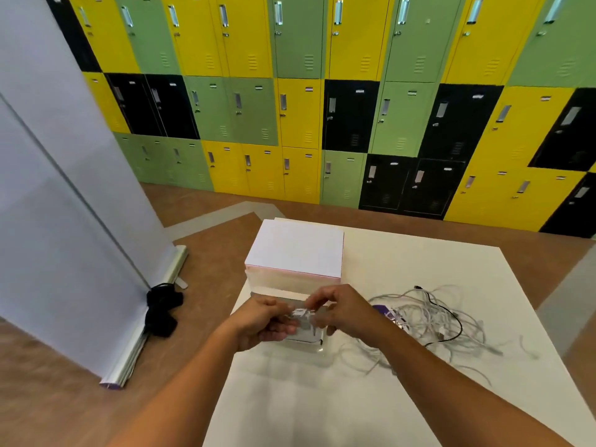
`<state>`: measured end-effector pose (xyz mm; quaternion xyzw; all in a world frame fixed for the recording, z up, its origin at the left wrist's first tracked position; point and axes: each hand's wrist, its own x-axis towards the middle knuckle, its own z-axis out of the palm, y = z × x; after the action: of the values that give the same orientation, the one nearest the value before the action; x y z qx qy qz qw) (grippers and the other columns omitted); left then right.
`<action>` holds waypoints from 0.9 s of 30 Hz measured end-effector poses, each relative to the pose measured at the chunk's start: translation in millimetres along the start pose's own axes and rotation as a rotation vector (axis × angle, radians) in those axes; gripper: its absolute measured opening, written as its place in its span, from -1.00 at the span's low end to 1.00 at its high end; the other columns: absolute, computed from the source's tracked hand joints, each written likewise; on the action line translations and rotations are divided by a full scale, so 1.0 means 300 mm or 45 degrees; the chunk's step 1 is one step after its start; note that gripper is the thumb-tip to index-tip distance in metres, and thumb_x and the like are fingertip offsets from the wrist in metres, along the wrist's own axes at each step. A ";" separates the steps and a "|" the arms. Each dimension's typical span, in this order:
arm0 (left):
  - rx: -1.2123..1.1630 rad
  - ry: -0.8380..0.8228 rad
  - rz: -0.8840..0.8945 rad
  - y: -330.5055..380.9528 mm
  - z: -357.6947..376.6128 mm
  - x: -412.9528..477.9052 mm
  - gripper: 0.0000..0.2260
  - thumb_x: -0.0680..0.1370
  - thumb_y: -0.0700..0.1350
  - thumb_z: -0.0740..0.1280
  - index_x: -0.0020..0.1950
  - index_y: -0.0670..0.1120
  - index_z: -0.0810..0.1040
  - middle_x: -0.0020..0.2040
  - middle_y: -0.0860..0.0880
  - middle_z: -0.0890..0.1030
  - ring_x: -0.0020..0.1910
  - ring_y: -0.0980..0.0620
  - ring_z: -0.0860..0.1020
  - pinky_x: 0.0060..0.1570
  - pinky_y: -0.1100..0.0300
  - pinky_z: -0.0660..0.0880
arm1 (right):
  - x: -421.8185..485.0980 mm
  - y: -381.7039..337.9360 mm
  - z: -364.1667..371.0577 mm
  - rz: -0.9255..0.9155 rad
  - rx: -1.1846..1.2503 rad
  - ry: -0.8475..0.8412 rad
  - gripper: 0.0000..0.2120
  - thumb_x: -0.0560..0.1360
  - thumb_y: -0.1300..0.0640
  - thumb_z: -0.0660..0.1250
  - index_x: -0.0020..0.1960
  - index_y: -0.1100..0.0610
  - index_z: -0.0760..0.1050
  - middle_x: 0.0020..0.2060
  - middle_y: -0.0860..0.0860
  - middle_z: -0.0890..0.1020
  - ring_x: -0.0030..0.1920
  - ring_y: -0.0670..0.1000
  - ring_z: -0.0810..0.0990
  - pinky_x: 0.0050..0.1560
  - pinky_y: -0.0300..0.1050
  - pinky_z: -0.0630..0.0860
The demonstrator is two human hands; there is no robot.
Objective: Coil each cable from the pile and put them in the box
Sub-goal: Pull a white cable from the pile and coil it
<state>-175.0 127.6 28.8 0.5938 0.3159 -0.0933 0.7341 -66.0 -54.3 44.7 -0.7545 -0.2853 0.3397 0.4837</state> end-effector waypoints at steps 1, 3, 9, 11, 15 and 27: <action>-0.022 0.013 -0.042 -0.024 -0.029 0.008 -0.90 0.60 -0.21 0.38 0.07 -0.23 0.60 -0.10 -0.23 0.70 -0.24 -0.03 0.71 -0.34 0.21 0.62 | 0.006 0.017 0.036 0.014 -0.056 -0.042 -0.80 0.41 0.37 0.48 -0.05 0.13 0.66 -0.19 -0.01 0.65 -0.32 -0.05 0.61 -0.32 -0.14 0.57; -0.049 0.037 -0.101 -0.066 -0.069 0.032 -0.93 0.57 -0.29 0.40 0.04 -0.24 0.59 -0.14 -0.23 0.69 -0.22 -0.04 0.71 -0.30 0.21 0.63 | 0.021 0.046 0.100 0.007 -0.195 -0.049 -0.76 0.39 0.39 0.45 -0.10 0.07 0.64 -0.19 -0.04 0.63 -0.28 -0.06 0.60 -0.26 -0.11 0.61; -0.125 0.189 -0.102 -0.141 -0.070 0.141 -0.78 0.53 -0.37 0.42 0.13 -0.23 0.50 -0.09 -0.22 0.71 -0.20 -0.09 0.70 -0.24 0.15 0.66 | 0.079 0.139 0.220 0.011 -0.515 0.178 -0.61 0.44 0.43 0.33 -0.12 -0.10 0.51 -0.06 -0.09 0.48 -0.03 0.01 0.56 -0.12 -0.48 0.40; -0.089 0.202 -0.076 -0.148 -0.058 0.177 -0.77 0.52 -0.38 0.43 0.15 -0.25 0.56 -0.04 -0.23 0.72 -0.17 -0.12 0.70 -0.15 0.10 0.67 | 0.099 0.170 0.233 0.060 -0.575 0.177 -0.63 0.47 0.40 0.34 0.03 -0.06 0.56 0.09 -0.02 0.48 0.07 0.03 0.56 0.02 -0.39 0.44; 0.040 0.253 0.023 -0.140 -0.024 0.226 -0.78 0.46 -0.38 0.48 0.08 -0.24 0.63 -0.09 -0.18 0.73 -0.16 -0.19 0.72 -0.08 -0.10 0.68 | 0.135 0.203 0.252 0.113 -0.762 0.147 -0.56 0.52 0.33 0.30 0.35 0.02 0.49 0.28 0.05 0.49 0.23 0.09 0.53 0.24 -0.13 0.49; 0.429 0.390 -0.004 -0.133 0.054 0.348 -0.93 0.57 -0.32 0.37 -0.02 -0.17 0.57 0.04 -0.21 0.67 0.00 -0.23 0.66 0.00 -0.08 0.65 | 0.180 0.272 0.264 0.099 -1.376 0.066 -0.65 0.57 0.30 0.20 0.35 0.19 0.45 0.29 0.15 0.48 0.31 0.17 0.39 0.24 0.00 0.41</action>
<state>-108.1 126.4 -62.1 0.7148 0.4046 -0.0543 0.5679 -87.3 -0.9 -67.2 -0.9139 -0.3792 0.1435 0.0209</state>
